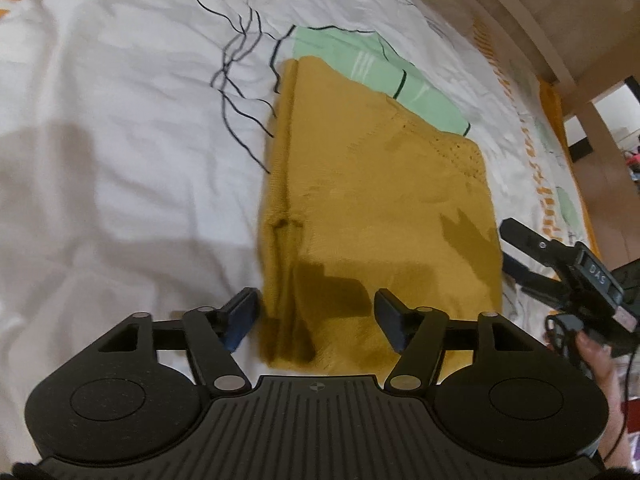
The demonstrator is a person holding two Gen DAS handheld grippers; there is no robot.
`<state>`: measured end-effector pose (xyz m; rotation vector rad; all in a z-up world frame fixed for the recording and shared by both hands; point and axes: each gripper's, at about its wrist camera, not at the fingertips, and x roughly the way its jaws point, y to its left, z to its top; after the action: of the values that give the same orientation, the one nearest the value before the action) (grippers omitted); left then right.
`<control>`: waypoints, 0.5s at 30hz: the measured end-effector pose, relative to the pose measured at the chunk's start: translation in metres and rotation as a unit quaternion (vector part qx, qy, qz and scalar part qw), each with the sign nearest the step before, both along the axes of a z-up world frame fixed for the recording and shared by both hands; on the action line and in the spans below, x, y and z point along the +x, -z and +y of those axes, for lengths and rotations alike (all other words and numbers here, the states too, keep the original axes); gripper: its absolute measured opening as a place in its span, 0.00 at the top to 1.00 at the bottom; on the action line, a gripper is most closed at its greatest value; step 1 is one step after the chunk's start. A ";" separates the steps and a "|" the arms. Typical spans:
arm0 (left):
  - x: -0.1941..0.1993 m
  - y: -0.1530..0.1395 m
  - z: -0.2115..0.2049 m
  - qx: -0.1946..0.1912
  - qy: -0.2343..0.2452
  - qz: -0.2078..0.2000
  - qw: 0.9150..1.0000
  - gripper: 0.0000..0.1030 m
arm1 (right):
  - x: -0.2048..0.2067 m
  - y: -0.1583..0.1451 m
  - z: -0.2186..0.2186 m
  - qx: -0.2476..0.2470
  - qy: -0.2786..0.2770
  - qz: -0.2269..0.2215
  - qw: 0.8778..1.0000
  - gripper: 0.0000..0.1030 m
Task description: Fold small clothes
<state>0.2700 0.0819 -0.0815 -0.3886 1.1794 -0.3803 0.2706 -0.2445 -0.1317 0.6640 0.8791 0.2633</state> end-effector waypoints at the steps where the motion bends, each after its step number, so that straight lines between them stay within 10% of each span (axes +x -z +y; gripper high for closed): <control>1: 0.003 0.002 -0.003 -0.005 0.002 0.002 1.000 0.38 | 0.002 0.003 -0.001 0.009 0.004 0.002 1.000 0.11; 15: 0.024 0.014 -0.021 -0.053 0.004 0.008 0.999 0.28 | 0.038 0.021 0.009 0.062 -0.030 -0.029 0.997 0.00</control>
<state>0.2938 0.0609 -0.0950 -0.4802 1.1803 -0.4490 0.3084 -0.2354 -0.1522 0.7430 0.8329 0.3917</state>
